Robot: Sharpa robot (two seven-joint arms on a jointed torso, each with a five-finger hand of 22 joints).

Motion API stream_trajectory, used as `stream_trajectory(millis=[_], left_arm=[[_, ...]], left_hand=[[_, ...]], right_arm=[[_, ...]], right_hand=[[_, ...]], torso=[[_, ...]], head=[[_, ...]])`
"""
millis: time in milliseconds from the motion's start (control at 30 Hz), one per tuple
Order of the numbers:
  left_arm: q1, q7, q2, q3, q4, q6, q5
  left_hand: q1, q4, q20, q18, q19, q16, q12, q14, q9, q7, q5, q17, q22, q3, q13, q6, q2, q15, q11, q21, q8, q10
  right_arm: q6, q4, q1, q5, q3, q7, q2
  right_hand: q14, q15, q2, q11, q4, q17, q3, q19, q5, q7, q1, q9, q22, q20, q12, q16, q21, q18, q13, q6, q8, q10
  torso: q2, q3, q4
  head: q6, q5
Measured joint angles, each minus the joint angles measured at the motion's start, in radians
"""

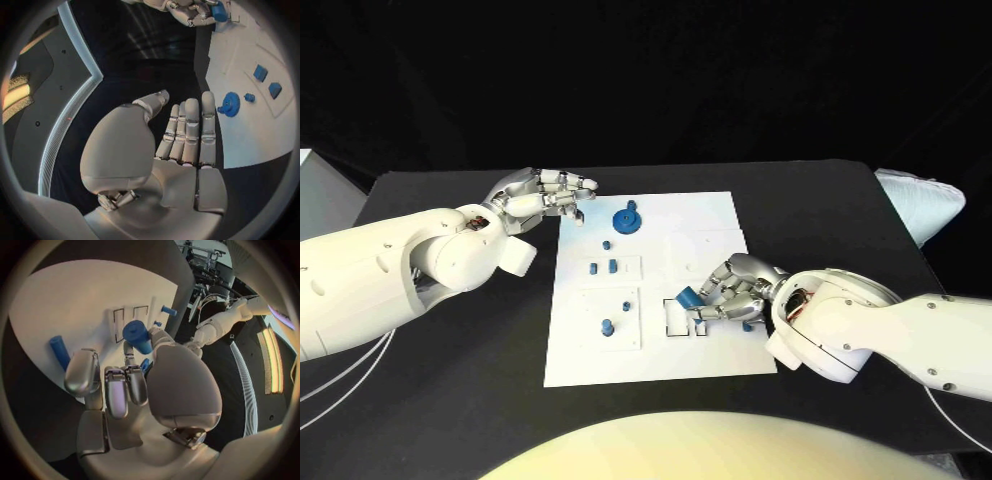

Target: Assemble the parts on the task board

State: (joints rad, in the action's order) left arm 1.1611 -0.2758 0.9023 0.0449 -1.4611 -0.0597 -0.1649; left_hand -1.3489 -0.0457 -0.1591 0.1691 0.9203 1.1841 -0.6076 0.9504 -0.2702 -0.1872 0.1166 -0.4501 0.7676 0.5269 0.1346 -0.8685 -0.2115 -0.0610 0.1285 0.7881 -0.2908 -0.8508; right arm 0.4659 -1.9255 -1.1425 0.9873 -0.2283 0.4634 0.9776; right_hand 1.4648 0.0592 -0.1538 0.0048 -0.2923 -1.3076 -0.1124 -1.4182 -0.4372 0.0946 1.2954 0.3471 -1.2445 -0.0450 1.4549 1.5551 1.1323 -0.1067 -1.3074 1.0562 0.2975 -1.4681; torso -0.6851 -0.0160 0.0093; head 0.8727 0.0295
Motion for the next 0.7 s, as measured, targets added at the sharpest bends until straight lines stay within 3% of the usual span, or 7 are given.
stream_trajectory(millis=[433, 700], left_arm=[[0.000, 0.003, -0.002, 0.000, 0.001, 0.004, 0.000], [0.000, 0.005, -0.002, 0.000, 0.003, 0.005, 0.000]], left_hand=[[0.000, 0.000, 0.000, 0.000, 0.000, 0.000, 0.000, 0.000, 0.000, 0.000, 0.000, 0.000, 0.000, 0.000, 0.000, 0.000, 0.000, 0.000, 0.000, 0.000, 0.000, 0.000], [0.000, 0.000, 0.000, 0.000, 0.000, 0.000, 0.000, 0.000, 0.000, 0.000, 0.000, 0.000, 0.000, 0.000, 0.000, 0.000, 0.000, 0.000, 0.000, 0.000, 0.000, 0.000]], right_arm=[[-0.035, 0.017, 0.003, -0.002, 0.000, 0.032, -0.031], [-0.043, 0.019, 0.003, 0.011, 0.001, 0.045, -0.036]], right_hand=[[0.000, 0.000, 0.009, 0.000, 0.000, 0.000, -0.008, 0.000, 0.010, 0.002, -0.046, 0.000, -0.015, 0.000, 0.007, 0.000, 0.008, 0.000, 0.000, 0.002, 0.001, 0.000], [0.000, 0.000, 0.009, 0.000, 0.000, 0.000, -0.008, -0.004, 0.014, 0.003, -0.056, 0.000, -0.018, 0.004, 0.014, 0.000, 0.012, 0.000, -0.001, 0.004, 0.020, 0.000]], torso=[[0.000, -0.0002, -0.0001], [0.000, -0.0002, -0.0003]], head=[[0.000, -0.002], [0.000, -0.004]])
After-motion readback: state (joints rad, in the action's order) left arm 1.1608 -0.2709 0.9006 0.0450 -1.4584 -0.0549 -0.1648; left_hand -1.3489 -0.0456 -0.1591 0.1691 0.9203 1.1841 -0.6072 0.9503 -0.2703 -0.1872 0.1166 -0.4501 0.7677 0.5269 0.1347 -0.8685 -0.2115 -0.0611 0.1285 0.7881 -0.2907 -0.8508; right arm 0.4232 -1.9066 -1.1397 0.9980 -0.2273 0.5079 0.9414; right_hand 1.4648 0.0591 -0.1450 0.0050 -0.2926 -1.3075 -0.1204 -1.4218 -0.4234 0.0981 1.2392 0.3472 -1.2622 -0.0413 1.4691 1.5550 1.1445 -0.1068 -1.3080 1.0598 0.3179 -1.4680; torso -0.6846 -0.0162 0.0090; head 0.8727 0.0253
